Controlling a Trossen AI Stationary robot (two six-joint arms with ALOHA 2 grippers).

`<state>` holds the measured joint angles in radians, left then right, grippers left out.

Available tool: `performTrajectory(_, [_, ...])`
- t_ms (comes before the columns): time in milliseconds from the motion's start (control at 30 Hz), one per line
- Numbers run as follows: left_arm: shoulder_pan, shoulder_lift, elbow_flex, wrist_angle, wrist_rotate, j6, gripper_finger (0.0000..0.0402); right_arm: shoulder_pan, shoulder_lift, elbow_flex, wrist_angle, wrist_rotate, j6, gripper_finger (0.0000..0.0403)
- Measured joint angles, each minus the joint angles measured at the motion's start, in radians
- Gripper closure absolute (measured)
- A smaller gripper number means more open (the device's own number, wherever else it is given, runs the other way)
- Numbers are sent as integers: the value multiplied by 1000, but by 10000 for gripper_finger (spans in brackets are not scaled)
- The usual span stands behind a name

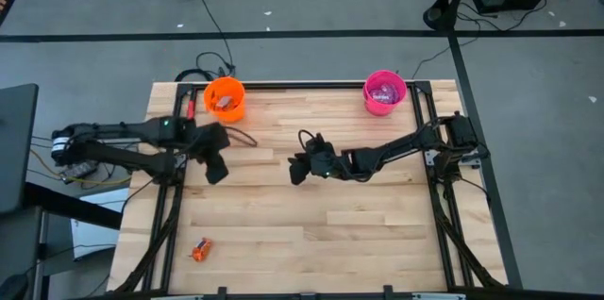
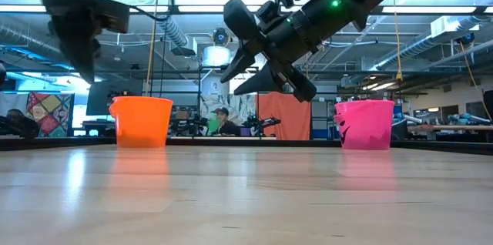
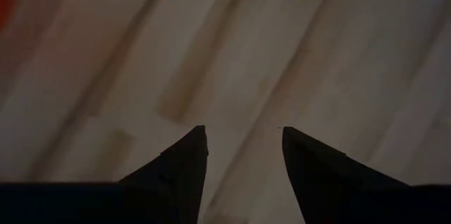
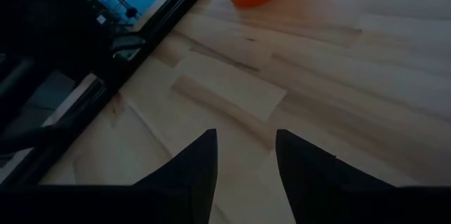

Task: Sort candy by brand, put in halloween buckets
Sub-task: Put the orange chocolate bar into the orange bucket

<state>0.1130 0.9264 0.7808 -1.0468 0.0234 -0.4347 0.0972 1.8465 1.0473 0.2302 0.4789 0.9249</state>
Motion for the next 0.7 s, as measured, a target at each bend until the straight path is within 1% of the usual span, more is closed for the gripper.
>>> performTrajectory(100, [-90,-66,-58,71,-14,-144,213,11,0,0,0,0,-8,247])
performTrajectory(167, [-154,-96,-86,82,-48,-244,213,13,0,0,-6,0,-26,247])
performTrajectory(300, [-281,-103,-131,77,-105,-422,219,12,0,0,-6,0,-60,247])
performTrajectory(400, [-363,-79,-148,87,-130,-533,228,3,0,0,-7,-10,-68,247])
performTrajectory(533, [-451,-20,-148,122,-142,-612,237,-6,0,0,-7,-63,-69,247])
performTrajectory(700, [-534,74,-148,205,-143,-615,238,-3,0,0,-7,-125,-65,247])
